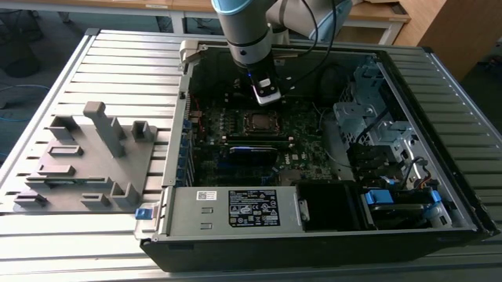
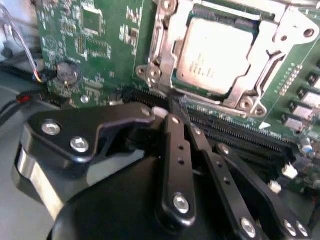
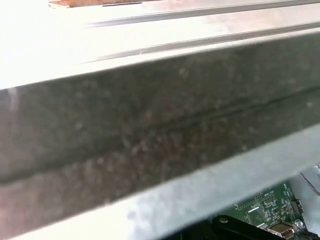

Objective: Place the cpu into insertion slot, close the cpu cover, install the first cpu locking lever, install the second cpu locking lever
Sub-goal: 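Install the first cpu locking lever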

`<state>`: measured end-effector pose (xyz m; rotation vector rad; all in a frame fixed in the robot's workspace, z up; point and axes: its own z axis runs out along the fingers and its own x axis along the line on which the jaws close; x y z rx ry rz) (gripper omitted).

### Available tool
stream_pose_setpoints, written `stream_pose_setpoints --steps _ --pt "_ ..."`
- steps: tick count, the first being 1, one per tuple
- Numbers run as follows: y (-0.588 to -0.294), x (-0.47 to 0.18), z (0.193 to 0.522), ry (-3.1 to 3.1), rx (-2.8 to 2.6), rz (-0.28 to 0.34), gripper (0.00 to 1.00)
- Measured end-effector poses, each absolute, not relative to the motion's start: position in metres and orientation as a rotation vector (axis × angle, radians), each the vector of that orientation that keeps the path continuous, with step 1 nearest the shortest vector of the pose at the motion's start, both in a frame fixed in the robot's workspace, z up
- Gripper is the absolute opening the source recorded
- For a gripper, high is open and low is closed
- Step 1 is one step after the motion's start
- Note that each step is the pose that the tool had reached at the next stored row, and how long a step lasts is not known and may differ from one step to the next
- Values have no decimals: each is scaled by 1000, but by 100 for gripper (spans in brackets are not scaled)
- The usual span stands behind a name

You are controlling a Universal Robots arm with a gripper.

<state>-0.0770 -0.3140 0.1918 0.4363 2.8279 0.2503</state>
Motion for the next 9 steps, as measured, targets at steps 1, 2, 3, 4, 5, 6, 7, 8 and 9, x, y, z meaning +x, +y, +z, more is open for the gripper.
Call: stream_pose_setpoints --steps 1,2,3,4,5,6,7,8,9 --pt "-314 -77 192 2828 436 251 10" --pt "-314 -77 192 2828 436 252 10" --pt "-315 -77 192 2828 436 252 10" --pt "-315 -77 192 2828 436 253 10" --pt "-316 -77 192 2828 437 253 10" --pt "-317 -77 192 2828 437 253 10" --pt "-317 -77 191 2828 437 253 10" --pt "-317 -77 191 2828 437 253 10" --pt "-317 -77 191 2828 437 254 10"
